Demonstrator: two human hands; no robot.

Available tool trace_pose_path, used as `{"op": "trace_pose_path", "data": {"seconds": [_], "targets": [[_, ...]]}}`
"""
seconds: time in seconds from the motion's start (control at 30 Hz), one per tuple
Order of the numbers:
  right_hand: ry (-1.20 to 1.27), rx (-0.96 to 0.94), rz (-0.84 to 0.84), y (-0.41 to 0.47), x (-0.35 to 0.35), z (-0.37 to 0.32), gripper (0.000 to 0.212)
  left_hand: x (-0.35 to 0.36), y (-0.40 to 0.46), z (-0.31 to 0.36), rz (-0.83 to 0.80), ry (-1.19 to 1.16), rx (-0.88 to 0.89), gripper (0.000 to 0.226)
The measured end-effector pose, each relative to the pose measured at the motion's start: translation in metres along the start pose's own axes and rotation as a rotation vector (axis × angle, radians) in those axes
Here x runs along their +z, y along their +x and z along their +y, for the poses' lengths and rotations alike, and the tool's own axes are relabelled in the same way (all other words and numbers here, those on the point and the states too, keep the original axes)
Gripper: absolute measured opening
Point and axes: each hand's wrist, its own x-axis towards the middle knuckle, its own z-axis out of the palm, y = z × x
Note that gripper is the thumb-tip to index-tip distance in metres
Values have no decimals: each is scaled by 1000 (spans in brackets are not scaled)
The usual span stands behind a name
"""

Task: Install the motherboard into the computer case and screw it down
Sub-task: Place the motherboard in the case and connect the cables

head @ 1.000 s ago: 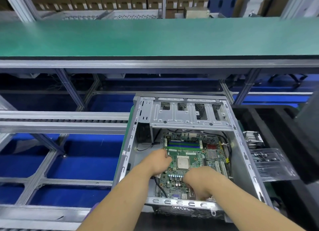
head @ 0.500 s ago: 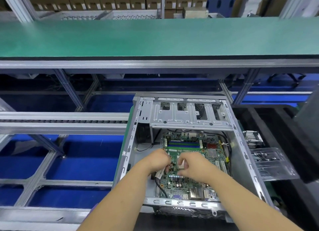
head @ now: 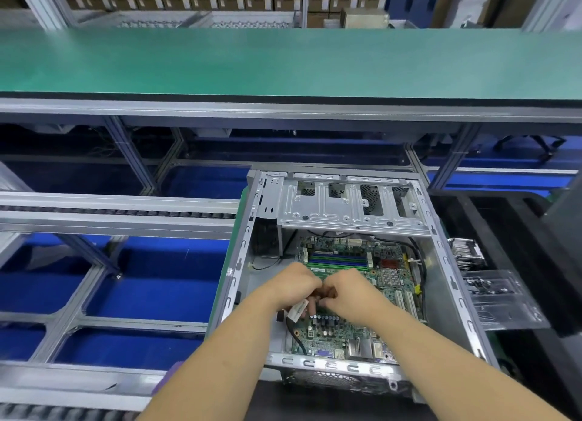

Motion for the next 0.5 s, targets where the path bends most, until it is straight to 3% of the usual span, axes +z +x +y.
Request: {"op": "trace_pose_path", "data": {"seconds": [0.1, 0.3, 0.4, 0.5], "targets": [[60, 15, -45, -2, 4, -1, 27, -5, 7, -4, 232, 11, 10, 21], [137, 46, -100, -6, -1, -3, 15, -9, 10, -14, 418, 149, 3, 31], [166, 48, -196, -12, -2, -2, 7, -10, 11, -15, 441, 154, 14, 33], [188, 65, -260, -17, 0, -1, 12, -9, 12, -16, 412, 233, 17, 37]]}}
